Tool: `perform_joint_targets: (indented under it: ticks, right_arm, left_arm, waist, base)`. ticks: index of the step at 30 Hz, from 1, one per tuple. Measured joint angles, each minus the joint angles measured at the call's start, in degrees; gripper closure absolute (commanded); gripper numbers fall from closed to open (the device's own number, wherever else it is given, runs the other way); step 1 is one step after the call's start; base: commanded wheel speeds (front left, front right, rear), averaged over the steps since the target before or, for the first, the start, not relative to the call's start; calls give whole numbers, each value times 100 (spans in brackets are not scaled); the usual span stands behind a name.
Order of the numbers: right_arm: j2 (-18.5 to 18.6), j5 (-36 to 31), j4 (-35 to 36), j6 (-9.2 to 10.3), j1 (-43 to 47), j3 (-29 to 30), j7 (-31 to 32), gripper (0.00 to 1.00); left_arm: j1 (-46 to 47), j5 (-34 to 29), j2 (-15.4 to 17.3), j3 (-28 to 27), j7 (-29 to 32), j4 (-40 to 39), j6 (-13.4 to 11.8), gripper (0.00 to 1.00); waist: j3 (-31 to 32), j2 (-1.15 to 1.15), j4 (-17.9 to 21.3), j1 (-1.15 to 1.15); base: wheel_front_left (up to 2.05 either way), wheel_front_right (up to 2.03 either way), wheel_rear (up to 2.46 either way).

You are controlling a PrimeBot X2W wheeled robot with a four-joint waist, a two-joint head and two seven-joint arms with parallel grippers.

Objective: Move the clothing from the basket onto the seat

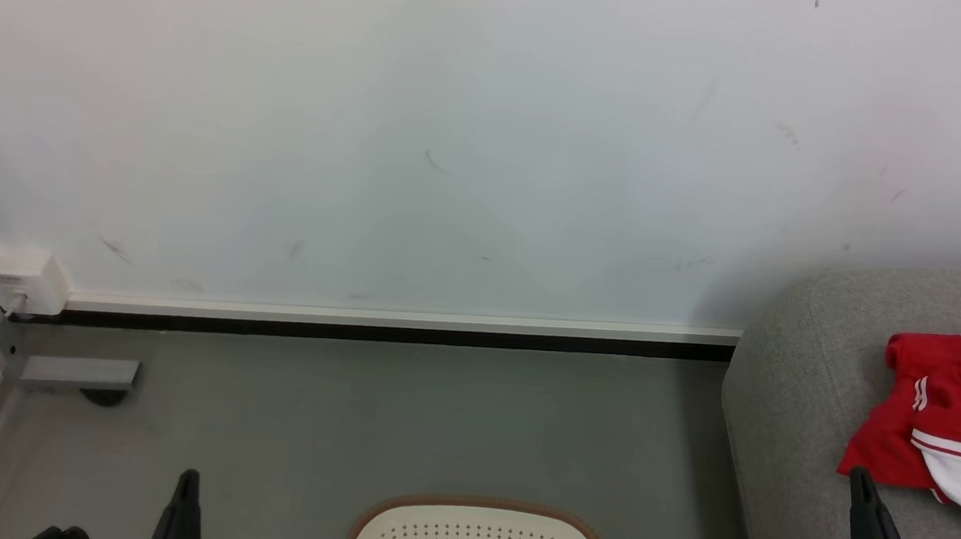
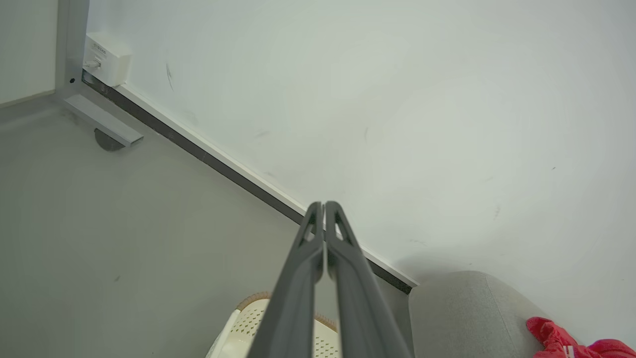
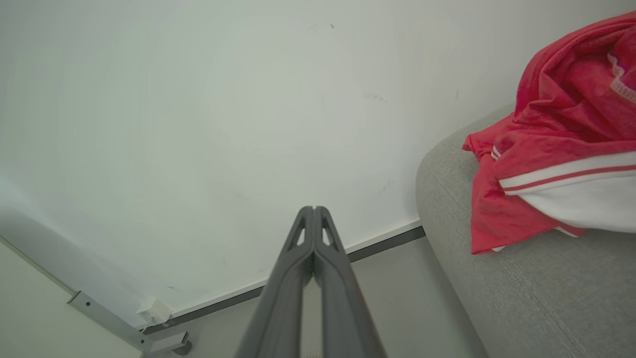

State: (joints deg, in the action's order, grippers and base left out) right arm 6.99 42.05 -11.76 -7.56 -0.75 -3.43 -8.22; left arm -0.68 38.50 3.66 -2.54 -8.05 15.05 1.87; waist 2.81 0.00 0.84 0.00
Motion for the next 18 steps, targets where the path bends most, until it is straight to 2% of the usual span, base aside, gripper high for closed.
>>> perform_joint_targets:
  ticks: [18]
  right_arm:
    - [-98,1283,-69,1,-143,219,359,100]
  left_arm:
    - [176,1368,-27,-94,361,-16,122,100]
  waist:
    - [-51,0,-15,0]
  base:
    - [0,0,0]
